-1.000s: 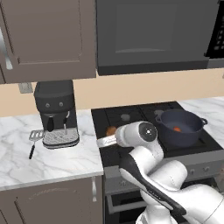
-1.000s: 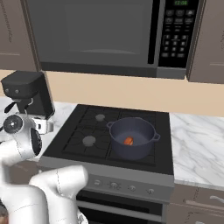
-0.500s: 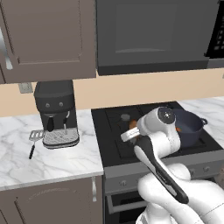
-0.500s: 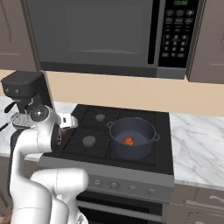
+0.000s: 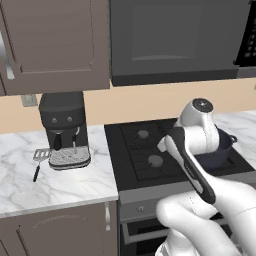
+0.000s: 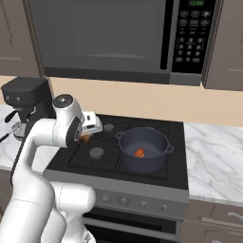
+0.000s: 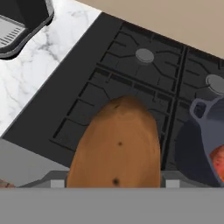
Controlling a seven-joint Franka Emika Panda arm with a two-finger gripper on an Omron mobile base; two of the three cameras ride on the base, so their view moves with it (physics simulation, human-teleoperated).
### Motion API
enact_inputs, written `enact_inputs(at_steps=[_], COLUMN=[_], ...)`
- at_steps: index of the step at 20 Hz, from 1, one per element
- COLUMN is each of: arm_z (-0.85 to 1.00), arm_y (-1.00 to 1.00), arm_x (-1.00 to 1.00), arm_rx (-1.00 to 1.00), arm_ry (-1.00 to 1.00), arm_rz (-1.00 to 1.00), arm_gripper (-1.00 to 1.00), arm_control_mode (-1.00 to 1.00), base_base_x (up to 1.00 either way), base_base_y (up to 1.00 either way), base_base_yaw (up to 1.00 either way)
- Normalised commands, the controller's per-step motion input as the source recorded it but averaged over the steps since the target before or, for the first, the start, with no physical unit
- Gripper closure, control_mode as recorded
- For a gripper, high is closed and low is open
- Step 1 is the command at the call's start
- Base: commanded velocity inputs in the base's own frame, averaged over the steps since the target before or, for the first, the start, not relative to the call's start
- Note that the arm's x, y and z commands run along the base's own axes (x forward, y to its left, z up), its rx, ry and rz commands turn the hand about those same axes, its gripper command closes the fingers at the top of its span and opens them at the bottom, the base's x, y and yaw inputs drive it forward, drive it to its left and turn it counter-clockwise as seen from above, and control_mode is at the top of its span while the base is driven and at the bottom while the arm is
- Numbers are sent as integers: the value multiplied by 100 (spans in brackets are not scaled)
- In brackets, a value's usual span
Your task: Put the potato and sweet potato in the pot. Retrieve the spatula and lightly stir the vegetables in the pot.
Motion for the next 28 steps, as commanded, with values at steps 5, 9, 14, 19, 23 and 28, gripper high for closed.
enact_inputs(at_steps=[5, 9, 14, 19, 23, 28], arm_z=[0, 0, 0, 0, 0, 0], arm_y=[-53, -56, -62, -67, -69, -52], arm_x=[0, 0, 3, 2, 0, 0], arm_rx=[0, 0, 0, 3, 10, 10], arm_ry=[0, 0, 1, 2, 7, 12], arm_rz=[-11, -16, -18, -15, -5, 0], arm_gripper=[100, 100, 100, 100, 100, 100], arm_control_mode=[-100, -100, -100, -100, -100, -100], base_base_x=[0, 0, 0, 0, 0, 0], base_base_y=[0, 0, 0, 0, 0, 0], base_base_yaw=[0, 0, 0, 0, 0, 0])
